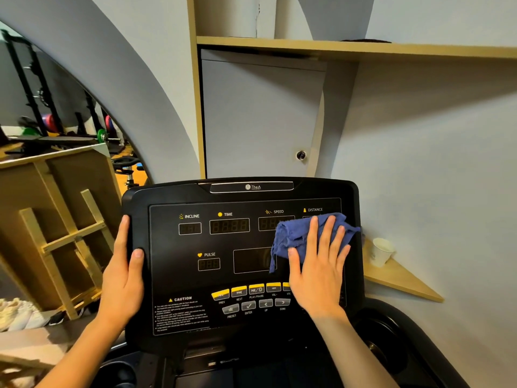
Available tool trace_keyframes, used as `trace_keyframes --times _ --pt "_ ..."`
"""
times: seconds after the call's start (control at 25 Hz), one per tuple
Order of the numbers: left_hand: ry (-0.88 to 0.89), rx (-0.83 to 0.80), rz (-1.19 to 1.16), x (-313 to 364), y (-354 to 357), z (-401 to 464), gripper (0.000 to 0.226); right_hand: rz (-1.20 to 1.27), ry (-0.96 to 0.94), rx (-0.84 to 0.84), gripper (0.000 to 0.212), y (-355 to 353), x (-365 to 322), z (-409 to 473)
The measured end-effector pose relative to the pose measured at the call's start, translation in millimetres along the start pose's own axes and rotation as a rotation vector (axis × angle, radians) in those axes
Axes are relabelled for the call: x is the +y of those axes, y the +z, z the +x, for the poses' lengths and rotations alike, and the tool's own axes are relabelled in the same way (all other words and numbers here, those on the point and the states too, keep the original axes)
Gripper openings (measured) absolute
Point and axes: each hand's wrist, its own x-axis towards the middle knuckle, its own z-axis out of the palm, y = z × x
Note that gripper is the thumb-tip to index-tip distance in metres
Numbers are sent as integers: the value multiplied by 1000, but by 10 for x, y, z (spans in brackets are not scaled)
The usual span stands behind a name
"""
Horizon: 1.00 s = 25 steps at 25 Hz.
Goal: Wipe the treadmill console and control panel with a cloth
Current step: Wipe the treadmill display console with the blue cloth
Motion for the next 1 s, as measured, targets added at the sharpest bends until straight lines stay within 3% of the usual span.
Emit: trace_keyframes --times 0.6,1.0 --pt "-9 -12 -30 -60 10 7 63 41 67 74 75 -109 -482 411" --pt "-11 -5 -19 -80 19 10 62 83 11 71 77 -148 -968 414"
